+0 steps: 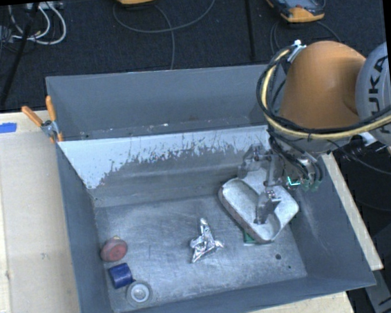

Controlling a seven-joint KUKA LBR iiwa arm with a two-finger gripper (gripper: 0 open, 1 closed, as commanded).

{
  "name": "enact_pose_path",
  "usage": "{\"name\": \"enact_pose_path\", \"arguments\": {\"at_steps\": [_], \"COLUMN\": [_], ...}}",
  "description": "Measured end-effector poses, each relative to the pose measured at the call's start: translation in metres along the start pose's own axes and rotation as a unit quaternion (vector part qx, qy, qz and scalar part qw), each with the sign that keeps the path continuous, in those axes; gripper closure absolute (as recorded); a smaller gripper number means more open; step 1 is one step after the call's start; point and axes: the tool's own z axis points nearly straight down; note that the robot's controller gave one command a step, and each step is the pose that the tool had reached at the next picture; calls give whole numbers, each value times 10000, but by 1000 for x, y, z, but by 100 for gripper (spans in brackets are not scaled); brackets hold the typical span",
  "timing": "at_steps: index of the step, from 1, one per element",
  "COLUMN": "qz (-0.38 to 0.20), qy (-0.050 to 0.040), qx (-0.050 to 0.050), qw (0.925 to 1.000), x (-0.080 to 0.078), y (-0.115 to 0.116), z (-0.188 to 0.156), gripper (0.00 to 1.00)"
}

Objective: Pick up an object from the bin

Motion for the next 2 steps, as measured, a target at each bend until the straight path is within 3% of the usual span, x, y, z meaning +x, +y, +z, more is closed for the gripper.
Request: {"name": "enact_pose_path", "arguments": {"at_steps": [1,2], "qz": [-615,-1107], "qy": [-60,-83], "qx": [13,6], "qw": [9981,9938], "x": [-32,0], "y": [64,97], "z": [158,156], "gripper": [0,0]}}
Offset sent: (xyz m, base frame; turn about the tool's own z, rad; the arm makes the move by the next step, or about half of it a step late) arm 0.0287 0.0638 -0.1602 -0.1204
